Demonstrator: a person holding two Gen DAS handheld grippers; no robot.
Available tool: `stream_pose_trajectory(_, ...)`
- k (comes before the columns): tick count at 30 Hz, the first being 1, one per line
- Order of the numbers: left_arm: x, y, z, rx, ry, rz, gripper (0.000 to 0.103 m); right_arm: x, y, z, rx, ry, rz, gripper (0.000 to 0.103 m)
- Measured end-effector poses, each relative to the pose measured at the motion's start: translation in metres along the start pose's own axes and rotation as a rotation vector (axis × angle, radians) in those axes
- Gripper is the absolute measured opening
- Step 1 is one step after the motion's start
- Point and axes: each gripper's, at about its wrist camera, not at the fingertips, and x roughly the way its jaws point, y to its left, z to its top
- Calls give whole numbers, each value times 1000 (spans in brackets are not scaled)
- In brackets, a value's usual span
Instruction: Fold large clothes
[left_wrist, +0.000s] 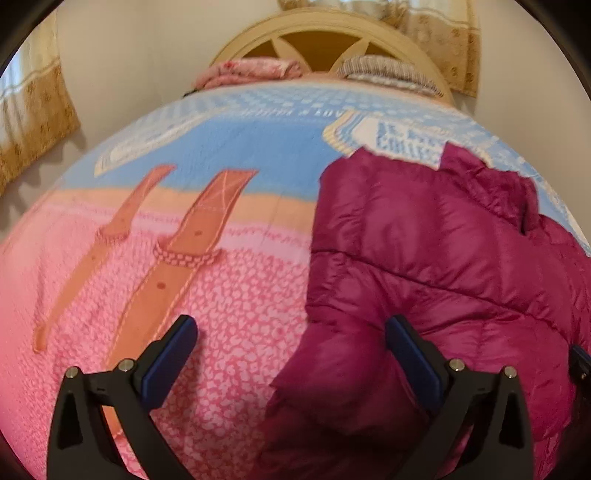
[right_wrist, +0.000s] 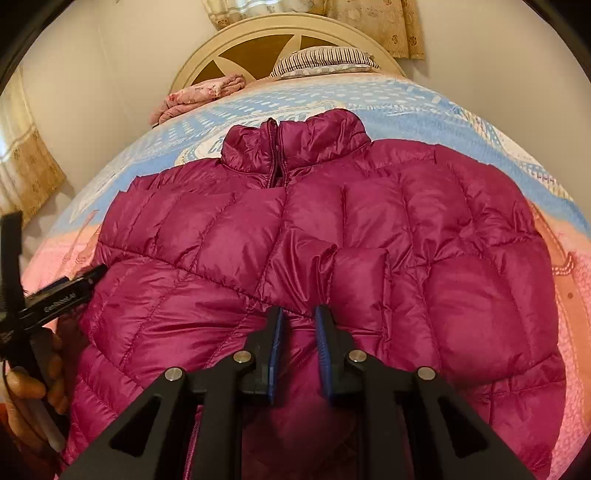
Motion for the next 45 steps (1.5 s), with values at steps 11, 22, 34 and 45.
stream_pose_trajectory(11, -58, -6, 21, -58, -138, -110, 103, -35, -14, 75, 172, -21, 129, 67)
stream_pose_trajectory(22, -17, -24, 0, -173, -99, -102, 103, 82, -30, 199, 475, 112, 13, 83)
stream_pose_trajectory(34, -15, -13, -3, -249, -91, -138, 103, 141, -31, 205, 435, 263, -147, 27)
stream_pose_trajectory(45, -16, -9, -5, -267, -89, -153, 103, 75, -70, 156, 352, 245, -199, 3)
